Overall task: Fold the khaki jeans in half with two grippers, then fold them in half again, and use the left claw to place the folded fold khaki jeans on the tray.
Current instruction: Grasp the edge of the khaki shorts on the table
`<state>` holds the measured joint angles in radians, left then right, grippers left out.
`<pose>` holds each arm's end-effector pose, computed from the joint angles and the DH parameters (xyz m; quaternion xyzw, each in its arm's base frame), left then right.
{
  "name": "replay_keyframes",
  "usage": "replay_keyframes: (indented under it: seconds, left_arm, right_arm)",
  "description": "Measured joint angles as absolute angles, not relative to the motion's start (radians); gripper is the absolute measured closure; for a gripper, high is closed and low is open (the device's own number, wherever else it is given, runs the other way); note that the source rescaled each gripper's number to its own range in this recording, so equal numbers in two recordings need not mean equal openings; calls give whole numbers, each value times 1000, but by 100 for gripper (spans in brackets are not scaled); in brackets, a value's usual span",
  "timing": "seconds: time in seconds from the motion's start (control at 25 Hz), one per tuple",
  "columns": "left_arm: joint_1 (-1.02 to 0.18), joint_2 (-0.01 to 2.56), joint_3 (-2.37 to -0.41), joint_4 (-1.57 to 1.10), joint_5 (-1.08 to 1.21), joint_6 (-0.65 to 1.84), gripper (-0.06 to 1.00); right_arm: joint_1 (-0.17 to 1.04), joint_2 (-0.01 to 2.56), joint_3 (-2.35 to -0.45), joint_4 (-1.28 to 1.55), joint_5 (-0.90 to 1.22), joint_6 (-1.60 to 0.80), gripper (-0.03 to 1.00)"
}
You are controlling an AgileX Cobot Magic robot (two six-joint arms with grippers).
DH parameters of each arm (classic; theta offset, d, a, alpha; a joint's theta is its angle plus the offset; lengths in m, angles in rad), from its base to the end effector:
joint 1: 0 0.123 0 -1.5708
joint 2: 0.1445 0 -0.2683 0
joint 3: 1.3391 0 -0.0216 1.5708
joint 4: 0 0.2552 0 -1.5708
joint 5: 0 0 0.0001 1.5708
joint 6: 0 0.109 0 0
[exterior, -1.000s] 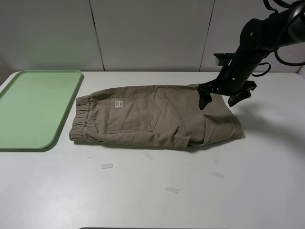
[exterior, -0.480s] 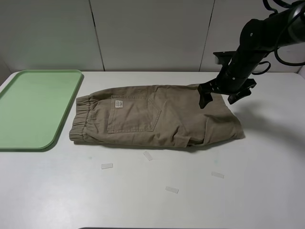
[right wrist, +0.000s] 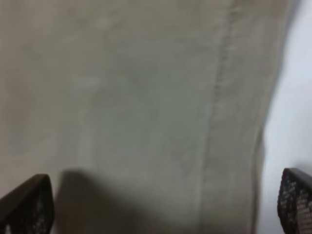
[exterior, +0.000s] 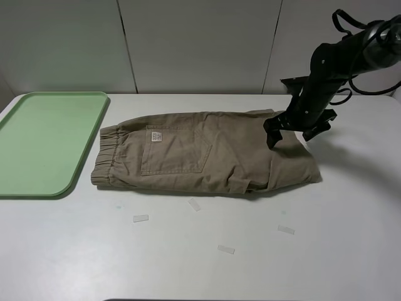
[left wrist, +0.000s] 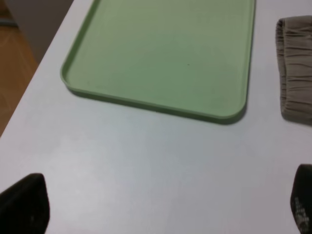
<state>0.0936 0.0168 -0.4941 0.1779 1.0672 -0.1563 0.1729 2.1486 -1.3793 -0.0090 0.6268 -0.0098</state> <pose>0.0322 0.0200 0.2695 -0.1095 0.8503 0.0729 0.5095 0.4111 0.0712 0.0749 -0.0937 0.9870 0.0076 0.1304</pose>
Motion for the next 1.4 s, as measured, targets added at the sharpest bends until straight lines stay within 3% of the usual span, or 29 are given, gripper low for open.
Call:
replay_keyframes:
  seconds: [0.8, 0.96, 1.2, 1.4]
  left_arm:
    - [95, 17, -494, 178, 1067, -156, -5]
    - [95, 17, -494, 178, 1067, -156, -5]
    - [95, 17, -494, 178, 1067, -156, -5]
    - [95, 17, -494, 178, 1067, -156, -5]
  right_arm:
    - [106, 2264, -1476, 17, 703, -32, -2]
    - [106, 2267, -1479, 26, 705, -48, 25]
    - [108, 2267, -1480, 77, 705, -48, 87]
    - [109, 2267, -1480, 80, 706, -54, 90]
